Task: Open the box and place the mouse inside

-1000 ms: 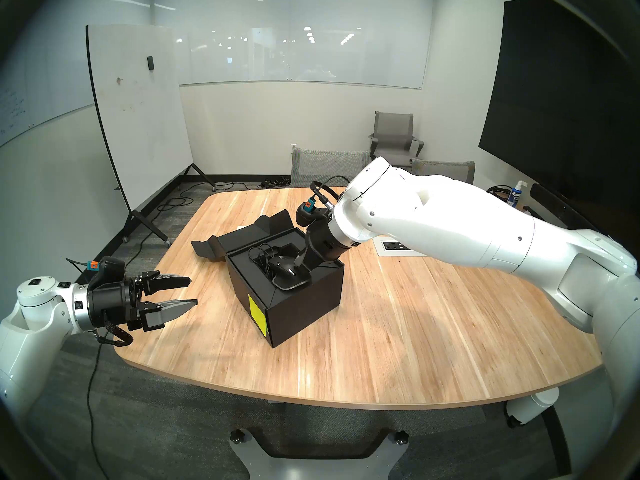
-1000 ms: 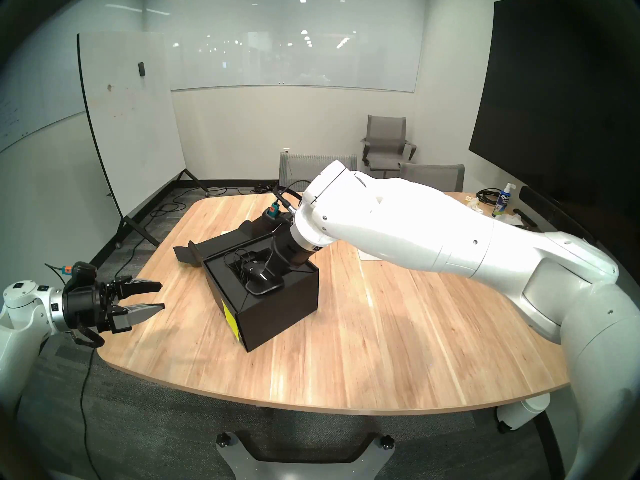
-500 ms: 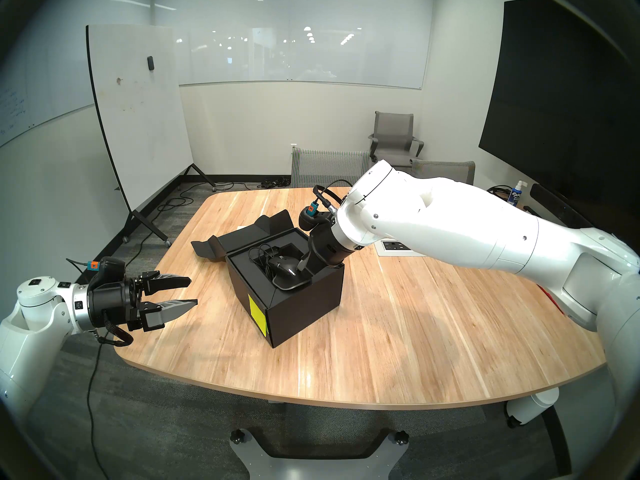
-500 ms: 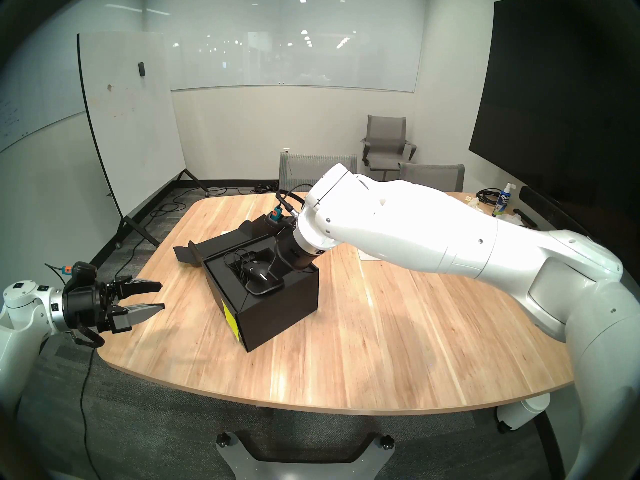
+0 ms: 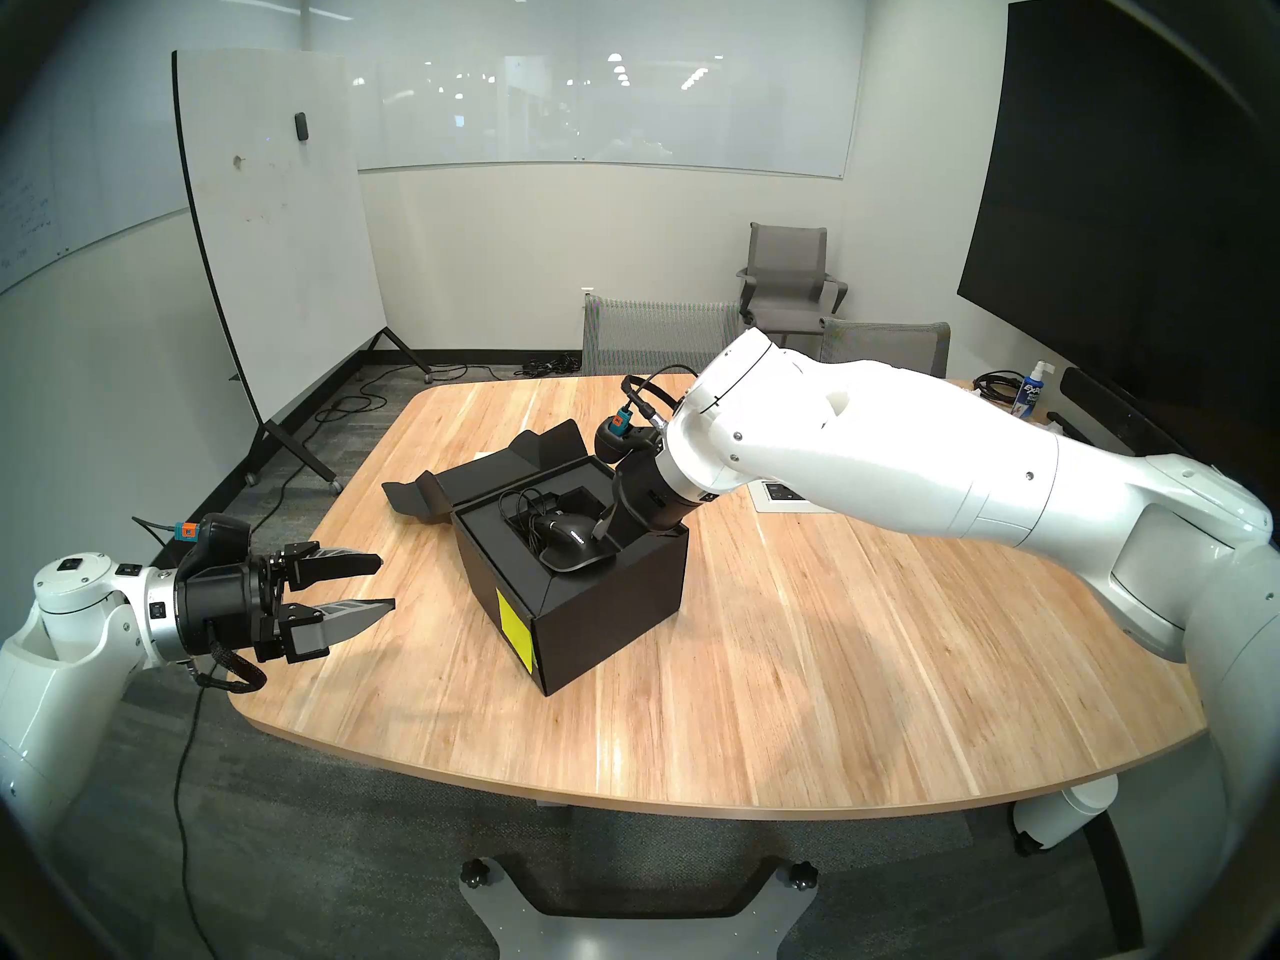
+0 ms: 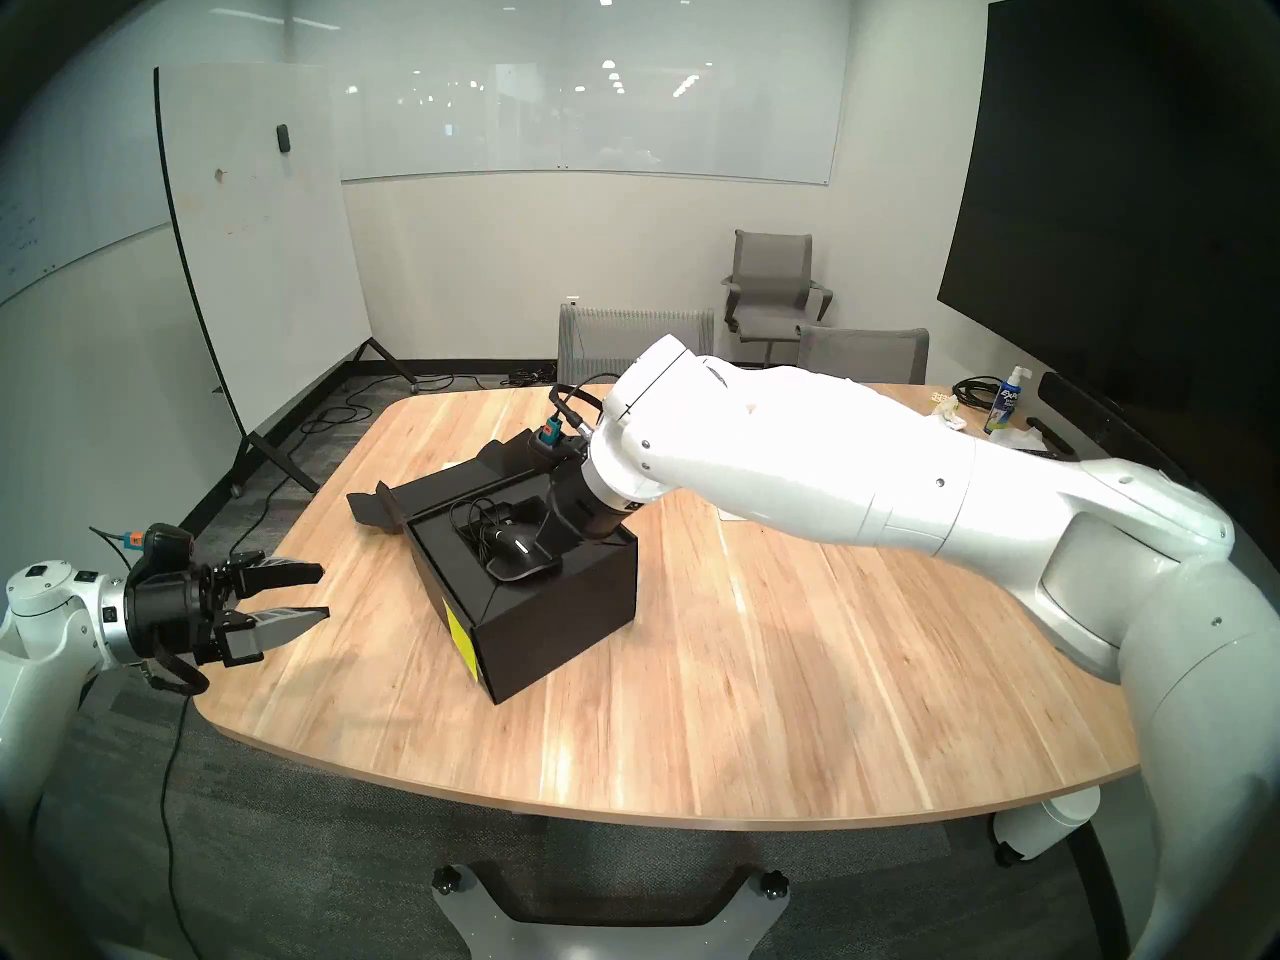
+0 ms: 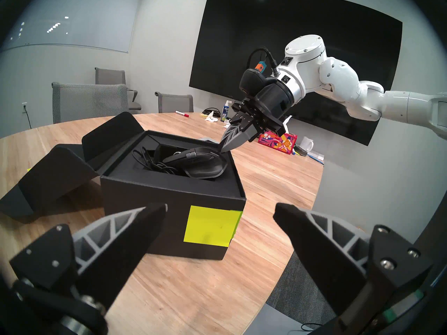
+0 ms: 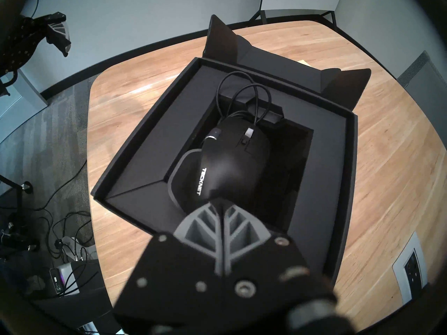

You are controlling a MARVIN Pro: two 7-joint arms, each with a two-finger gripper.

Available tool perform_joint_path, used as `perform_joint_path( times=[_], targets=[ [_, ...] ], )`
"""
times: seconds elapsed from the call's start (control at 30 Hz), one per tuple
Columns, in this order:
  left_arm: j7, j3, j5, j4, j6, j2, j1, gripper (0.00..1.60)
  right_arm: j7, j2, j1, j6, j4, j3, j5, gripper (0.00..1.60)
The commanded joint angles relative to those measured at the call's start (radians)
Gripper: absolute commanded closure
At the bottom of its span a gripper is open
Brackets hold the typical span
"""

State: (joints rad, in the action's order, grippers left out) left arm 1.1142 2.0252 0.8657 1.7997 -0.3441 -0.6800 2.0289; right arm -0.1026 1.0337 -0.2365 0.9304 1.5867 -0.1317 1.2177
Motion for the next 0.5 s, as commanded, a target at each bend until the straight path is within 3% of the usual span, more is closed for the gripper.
perform_joint_path(
  times=[0.0,0.23,0.47],
  targets=[
    [0.002,0.012,0.001,0.009,0.002,0.002,-0.003,0.0,-0.021,0.034,-0.005,-0.029,-0.027,0.009,-0.013,1.6],
    [0.003,0.012,0.0,0.009,0.001,0.0,-0.004,0.0,-0.023,0.037,-0.002,-0.029,-0.028,0.005,-0.018,1.6],
    [0.004,0.012,-0.003,0.008,-0.001,-0.002,-0.005,0.0,-0.013,0.002,0.014,0.0,0.014,-0.013,-0.016,1.6]
  ],
)
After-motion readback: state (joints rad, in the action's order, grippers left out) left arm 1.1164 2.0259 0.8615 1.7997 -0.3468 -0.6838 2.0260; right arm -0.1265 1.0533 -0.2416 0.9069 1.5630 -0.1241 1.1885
